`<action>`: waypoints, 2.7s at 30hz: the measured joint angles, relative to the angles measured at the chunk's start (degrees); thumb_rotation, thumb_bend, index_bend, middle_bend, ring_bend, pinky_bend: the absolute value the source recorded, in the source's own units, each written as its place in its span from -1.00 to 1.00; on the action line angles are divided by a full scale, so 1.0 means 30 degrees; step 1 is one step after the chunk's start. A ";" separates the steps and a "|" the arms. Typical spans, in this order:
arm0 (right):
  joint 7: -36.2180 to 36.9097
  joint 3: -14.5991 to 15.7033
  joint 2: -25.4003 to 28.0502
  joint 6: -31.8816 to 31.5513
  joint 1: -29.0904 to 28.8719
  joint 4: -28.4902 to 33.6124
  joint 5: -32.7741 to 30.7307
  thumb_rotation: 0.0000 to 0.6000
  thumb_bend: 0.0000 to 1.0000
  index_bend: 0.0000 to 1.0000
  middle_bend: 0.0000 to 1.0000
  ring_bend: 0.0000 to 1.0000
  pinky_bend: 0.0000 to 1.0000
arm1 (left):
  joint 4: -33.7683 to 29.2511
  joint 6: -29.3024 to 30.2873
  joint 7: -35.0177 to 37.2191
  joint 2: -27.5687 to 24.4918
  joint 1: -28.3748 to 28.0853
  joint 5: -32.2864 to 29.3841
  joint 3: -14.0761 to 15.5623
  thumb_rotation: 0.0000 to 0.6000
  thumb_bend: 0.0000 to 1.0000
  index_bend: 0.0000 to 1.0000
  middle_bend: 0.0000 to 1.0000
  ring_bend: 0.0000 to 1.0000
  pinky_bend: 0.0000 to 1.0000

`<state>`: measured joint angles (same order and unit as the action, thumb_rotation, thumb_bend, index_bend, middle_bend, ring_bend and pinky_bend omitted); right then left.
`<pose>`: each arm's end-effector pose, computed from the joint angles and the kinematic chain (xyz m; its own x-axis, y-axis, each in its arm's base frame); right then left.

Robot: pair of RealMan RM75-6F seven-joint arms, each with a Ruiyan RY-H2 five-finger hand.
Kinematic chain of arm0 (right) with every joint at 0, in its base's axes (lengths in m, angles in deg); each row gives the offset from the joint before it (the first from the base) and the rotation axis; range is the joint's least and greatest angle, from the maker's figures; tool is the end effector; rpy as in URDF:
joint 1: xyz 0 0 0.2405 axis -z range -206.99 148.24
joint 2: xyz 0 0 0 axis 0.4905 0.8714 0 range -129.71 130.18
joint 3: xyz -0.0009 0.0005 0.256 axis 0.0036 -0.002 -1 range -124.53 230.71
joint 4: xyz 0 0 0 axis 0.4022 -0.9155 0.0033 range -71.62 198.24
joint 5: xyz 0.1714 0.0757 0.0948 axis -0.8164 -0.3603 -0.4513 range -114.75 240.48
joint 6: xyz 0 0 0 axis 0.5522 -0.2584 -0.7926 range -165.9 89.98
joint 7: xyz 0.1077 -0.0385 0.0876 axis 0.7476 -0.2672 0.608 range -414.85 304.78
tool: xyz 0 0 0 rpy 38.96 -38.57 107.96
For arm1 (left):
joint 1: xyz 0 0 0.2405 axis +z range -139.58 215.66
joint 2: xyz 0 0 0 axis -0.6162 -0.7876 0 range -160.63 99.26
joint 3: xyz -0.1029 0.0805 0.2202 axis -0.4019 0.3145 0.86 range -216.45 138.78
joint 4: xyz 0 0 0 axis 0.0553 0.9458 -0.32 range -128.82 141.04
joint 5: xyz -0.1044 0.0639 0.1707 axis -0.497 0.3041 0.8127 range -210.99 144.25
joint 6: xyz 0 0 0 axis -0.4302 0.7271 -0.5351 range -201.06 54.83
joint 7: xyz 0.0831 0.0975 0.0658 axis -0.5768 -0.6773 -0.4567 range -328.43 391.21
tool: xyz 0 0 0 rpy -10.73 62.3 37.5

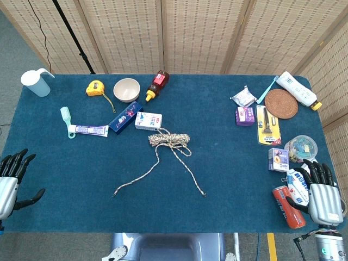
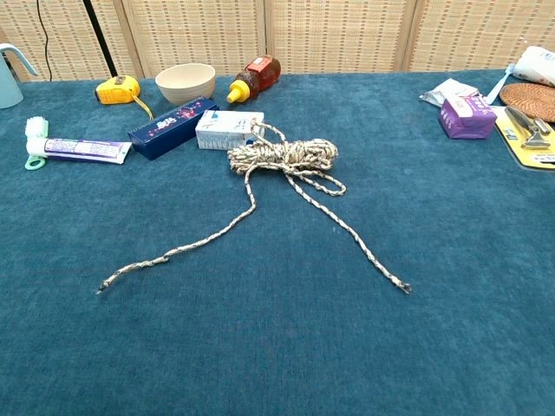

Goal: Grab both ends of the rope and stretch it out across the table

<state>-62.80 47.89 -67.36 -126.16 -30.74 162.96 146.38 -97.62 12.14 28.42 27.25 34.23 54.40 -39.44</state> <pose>-0.2907 -0.1688 0.1453 0.3451 0.0527 0.9371 -0.9367 0.0821 0.3403 -0.2810 0.1648 0.1688 0.3637 0.0501 0.9302 0.9315 -0.0293 -0.3626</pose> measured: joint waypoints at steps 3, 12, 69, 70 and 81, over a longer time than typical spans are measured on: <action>0.0007 -0.0006 -0.0033 0.0041 -0.0021 -0.0021 -0.0031 1.00 -0.76 -0.48 -0.76 -0.84 -0.95 | 0.0011 -0.0012 0.0011 -0.0005 0.0008 -0.0017 0.0014 0.69 -0.55 -0.78 -1.00 -1.00 -1.00; -0.0001 0.0026 -0.0007 0.0079 -0.0049 0.0016 0.0020 1.00 -0.76 -0.48 -0.76 -0.84 -0.95 | 0.0077 0.0087 0.0046 0.0001 0.0052 -0.0023 -0.0004 0.69 -0.55 -0.78 -1.00 -1.00 -1.00; 0.3359 -0.1327 -0.1292 0.6360 -0.6010 -0.0644 0.1482 1.00 -0.76 -0.17 -0.40 -0.28 -0.47 | -0.0816 -0.1084 -0.1307 -0.0354 -0.1360 -0.0867 -0.1126 0.69 -0.55 -0.72 -1.00 -1.00 -1.00; 0.3336 -0.1389 -0.1452 0.6653 -0.6300 -0.0628 0.1470 1.00 -0.76 -0.17 -0.41 -0.29 -0.47 | -0.0853 -0.1124 -0.1369 -0.0345 -0.1400 -0.0912 -0.1151 0.69 -0.55 -0.72 -1.00 -1.00 -1.00; 0.1437 -0.1449 -0.3116 0.9185 -0.8295 -0.0646 0.0451 1.00 -0.77 -0.22 -0.46 -0.34 -0.47 | -0.0888 -0.1449 -0.1831 -0.0352 -0.1832 -0.1726 -0.1585 0.69 -0.55 -0.72 -1.00 -1.00 -1.00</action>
<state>-58.49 43.54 -76.71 -98.61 -55.63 161.03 147.73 -100.28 7.79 22.93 26.19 28.73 49.23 -44.20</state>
